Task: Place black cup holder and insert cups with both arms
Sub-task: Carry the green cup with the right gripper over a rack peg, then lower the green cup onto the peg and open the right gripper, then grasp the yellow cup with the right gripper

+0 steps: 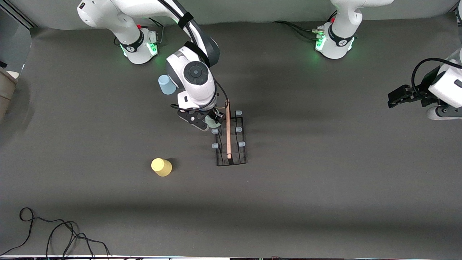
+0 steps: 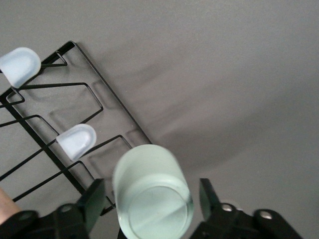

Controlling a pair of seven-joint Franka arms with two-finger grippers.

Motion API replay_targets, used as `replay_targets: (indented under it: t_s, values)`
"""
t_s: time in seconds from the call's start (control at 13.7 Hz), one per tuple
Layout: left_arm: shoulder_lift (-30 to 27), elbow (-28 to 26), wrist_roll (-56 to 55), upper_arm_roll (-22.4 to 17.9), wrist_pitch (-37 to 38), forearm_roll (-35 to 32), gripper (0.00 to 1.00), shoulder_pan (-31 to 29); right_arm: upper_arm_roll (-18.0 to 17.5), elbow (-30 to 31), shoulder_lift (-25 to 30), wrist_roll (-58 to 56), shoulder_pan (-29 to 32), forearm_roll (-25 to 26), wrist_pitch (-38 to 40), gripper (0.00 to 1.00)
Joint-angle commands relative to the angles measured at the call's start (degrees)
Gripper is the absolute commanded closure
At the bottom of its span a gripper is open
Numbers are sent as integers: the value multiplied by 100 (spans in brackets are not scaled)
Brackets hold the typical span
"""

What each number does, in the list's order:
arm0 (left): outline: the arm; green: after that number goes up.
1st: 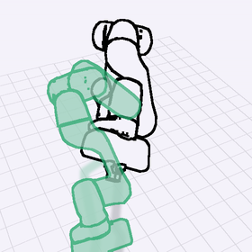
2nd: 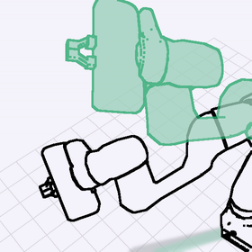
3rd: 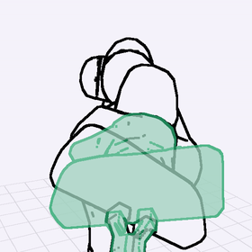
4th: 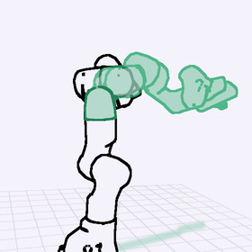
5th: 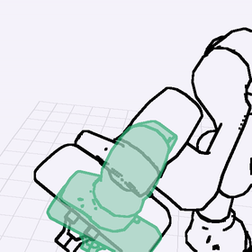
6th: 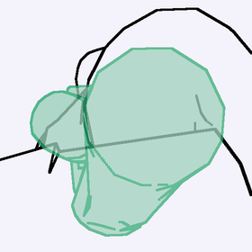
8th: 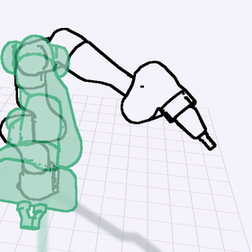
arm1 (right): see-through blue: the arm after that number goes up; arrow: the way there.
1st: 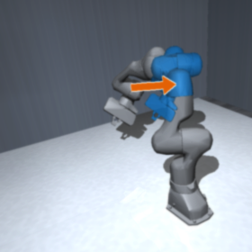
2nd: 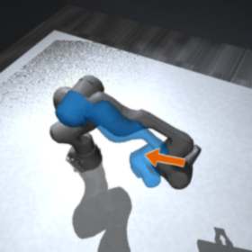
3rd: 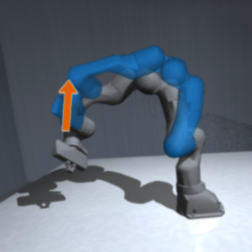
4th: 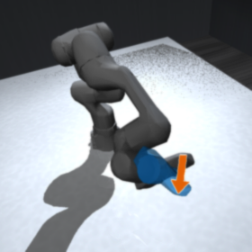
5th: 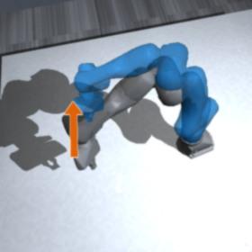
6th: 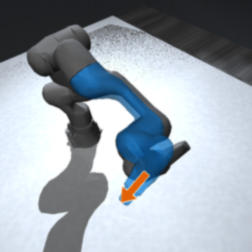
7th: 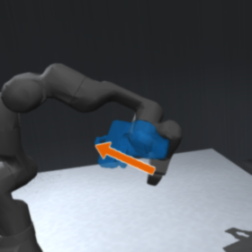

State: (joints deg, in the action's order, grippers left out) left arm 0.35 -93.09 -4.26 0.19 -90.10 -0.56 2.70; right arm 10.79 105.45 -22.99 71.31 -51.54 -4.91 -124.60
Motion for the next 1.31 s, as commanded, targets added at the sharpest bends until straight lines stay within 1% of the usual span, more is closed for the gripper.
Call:
replay_targets:
  t_s: [0.0,0.22,0.29,0.36,0.51,0.58,0.66,0.73,0.87,1.02,1.24]
  values:
    - [-8,-25,92,25,-8,-14,0,-33,73,-165,22,111,-49,-80,137,0]
    - [-17,-25,92,25,-8,-14,0,-33,151,-209,303,-116,56,-63,251,0]
    - [-8,-25,92,25,-8,-14,0,-33,265,-226,391,-482,126,-54,487,1]
    - [-8,-25,83,25,-8,-14,0,-33,440,-235,479,-956,135,-71,698,1]
    - [-8,-25,92,25,-16,-14,0,-33,914,-226,532,-1818,127,-89,735,0]
    - [-8,-25,92,25,-16,-14,0,-33,1082,-226,515,-2109,144,-194,674,0]
    - [-8,-25,92,25,-16,-14,0,-33,1249,-244,471,-2512,257,-403,630,0]
    - [-8,-25,92,25,-16,-14,0,-33,1294,-253,462,-3012,406,-588,569,0]
    - [-8,-25,92,25,-16,-14,0,-33,1286,-244,349,-3866,994,-817,551,0]
    - [-8,-25,92,25,-16,-14,0,-33,1294,-226,94,-4535,1216,-1177,455,0]
    - [-8,-25,92,16,-25,-14,0,-33,1294,-191,-292,-4845,1410,-1205,113,0]
